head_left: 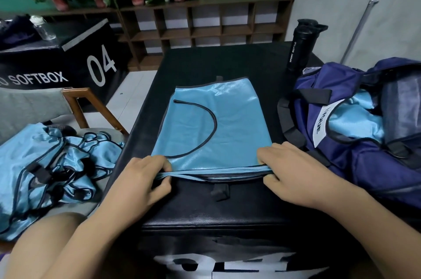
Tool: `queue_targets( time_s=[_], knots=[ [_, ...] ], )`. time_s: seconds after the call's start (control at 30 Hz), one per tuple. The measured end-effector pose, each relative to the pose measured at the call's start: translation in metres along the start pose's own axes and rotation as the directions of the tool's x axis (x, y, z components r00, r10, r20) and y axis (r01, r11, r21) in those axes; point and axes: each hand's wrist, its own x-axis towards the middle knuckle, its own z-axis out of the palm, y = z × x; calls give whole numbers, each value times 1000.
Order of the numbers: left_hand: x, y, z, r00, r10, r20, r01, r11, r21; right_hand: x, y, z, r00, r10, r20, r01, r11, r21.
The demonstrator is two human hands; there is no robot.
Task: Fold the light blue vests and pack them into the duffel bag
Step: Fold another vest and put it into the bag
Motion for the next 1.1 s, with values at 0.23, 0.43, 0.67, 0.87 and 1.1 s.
queue_targets(
  time_s=[0.23,0.43,0.67,0.87,1.1],
  knots=[
    [-17,19,-39,978,-121,172,163,953,-256,-26,-11,-27,963,11,271,-162,825,541],
    [-14,28,-58,977,-110,182,163,935,-315,-15,-4,-38,971,29,236,-207,596,776],
    [63,1,-45,967,-245,72,255,944,-211,52,17,-39,923,383,-36,-259,689,677],
    [137,-34,-33,957,-275,97,283,956,-80,114,42,-25,815,554,-169,-350,703,619],
    [153,-77,3,934,-355,39,357,925,-128,139,41,6,764,498,-410,-435,867,244]
  ],
)
